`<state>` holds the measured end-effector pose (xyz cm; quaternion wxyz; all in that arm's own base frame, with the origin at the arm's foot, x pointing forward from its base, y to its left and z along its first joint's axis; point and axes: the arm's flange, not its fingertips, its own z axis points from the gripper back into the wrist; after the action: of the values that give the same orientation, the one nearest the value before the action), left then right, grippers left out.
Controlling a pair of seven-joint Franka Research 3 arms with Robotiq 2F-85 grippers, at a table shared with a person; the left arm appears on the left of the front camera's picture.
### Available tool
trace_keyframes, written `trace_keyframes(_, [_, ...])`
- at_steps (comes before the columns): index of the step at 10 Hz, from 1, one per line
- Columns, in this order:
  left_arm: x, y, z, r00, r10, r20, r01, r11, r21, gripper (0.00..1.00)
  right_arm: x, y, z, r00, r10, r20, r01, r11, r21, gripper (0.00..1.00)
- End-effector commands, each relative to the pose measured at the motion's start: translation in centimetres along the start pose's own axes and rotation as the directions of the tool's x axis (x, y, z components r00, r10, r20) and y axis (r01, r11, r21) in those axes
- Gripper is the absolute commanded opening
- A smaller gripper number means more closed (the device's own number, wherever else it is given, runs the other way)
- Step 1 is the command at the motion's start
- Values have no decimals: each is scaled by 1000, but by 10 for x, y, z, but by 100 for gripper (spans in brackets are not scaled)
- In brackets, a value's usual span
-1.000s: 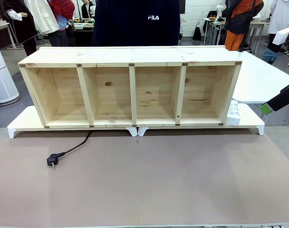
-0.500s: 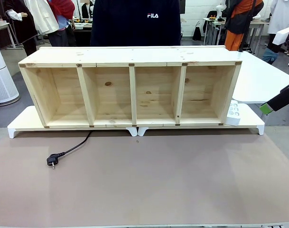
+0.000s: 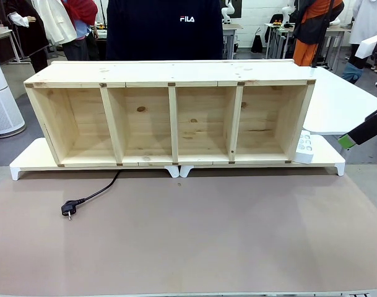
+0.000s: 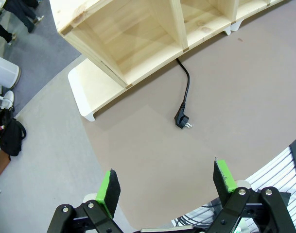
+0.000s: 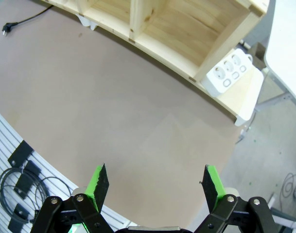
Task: Perform cable management.
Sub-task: When the cord part of the Power Cable appears at the lower middle area of the table and stops, grasp the cord part of the Power Cable.
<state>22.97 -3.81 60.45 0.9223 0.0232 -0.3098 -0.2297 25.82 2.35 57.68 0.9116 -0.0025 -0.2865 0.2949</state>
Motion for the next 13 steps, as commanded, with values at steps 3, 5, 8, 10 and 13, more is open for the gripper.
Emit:
trace_keyframes(3, [2,-1,0,1000,-1,13,1,1000,-3,100,56,51,8,999,40,23,-41,998,43,100])
trace_keyframes(5, [2,-1,0,1000,-1,13,1,1000,-3,100,92,88,4,998,57,31,-59,997,48,100])
trace_keyframes(8, [2,-1,0,1000,-1,13,1,1000,-3,100,154,159,-24,999,-43,27,43,999,5,100])
trace_keyframes(10, [2,-1,0,1000,-1,13,1,1000,-3,100,191,203,-43,998,53,21,-54,997,46,100])
trace_keyframes(13, [2,-1,0,1000,-1,13,1,1000,-3,100,243,277,-78,990,141,13,-141,989,54,100])
